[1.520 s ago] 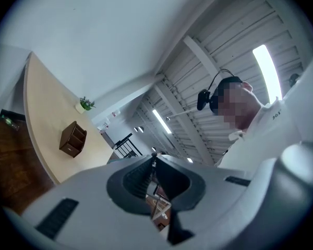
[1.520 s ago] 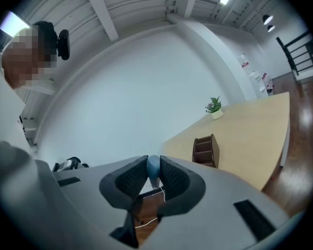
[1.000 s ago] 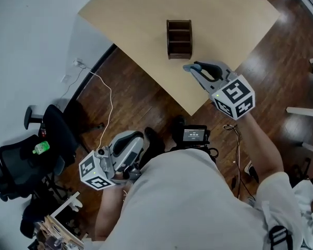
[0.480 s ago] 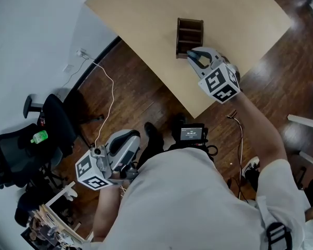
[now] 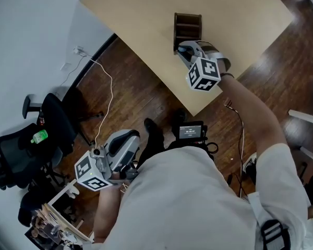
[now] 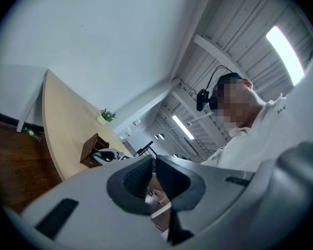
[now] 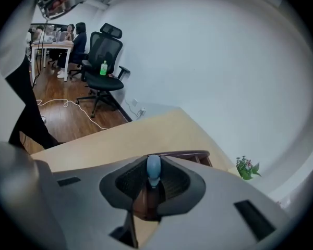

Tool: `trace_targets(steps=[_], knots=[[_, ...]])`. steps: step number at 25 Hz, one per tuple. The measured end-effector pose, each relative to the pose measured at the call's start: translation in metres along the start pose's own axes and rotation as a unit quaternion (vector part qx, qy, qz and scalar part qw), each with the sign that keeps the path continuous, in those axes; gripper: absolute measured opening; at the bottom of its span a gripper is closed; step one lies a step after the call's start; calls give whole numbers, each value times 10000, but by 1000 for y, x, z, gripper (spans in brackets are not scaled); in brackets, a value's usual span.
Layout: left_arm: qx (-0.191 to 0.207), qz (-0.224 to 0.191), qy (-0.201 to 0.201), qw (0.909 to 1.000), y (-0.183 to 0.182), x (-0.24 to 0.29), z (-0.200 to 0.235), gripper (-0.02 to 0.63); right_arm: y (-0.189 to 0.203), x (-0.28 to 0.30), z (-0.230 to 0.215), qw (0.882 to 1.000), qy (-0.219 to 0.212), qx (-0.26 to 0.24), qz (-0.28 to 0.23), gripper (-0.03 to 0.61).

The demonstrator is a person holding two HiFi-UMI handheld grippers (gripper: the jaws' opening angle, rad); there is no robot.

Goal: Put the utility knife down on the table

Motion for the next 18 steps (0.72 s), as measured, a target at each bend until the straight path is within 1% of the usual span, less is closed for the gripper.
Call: trace_targets(steps=[3,6,9,12,18], knots=[[-15,-4,-58,10000,1,0,4,3,4,10,3,9999,-2,-151,62,71],[-13,-5,-80,10000,1,0,5,3,5,14,3,9999,18,-145,71,71],[-18,-8,-66,10000,2,0,5,3,3,18,9,9997,-124,-167,107,71],[-25,5,-34,10000,6,4,4,3,8,17,14,9996,-213,-94,139,71],[-41,28,26,10000,7,8,6,3,19,12,14,9996,-170,148,192,72]])
Point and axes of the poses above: the fingertips, and each gripper's own axes: x forward along the fingers, z to its left, y out of its underside, the point moved 5 cm from there along -x, backward along the fingers, and after that the axes turned 2 degrees about -y, right-handed, at the moved point
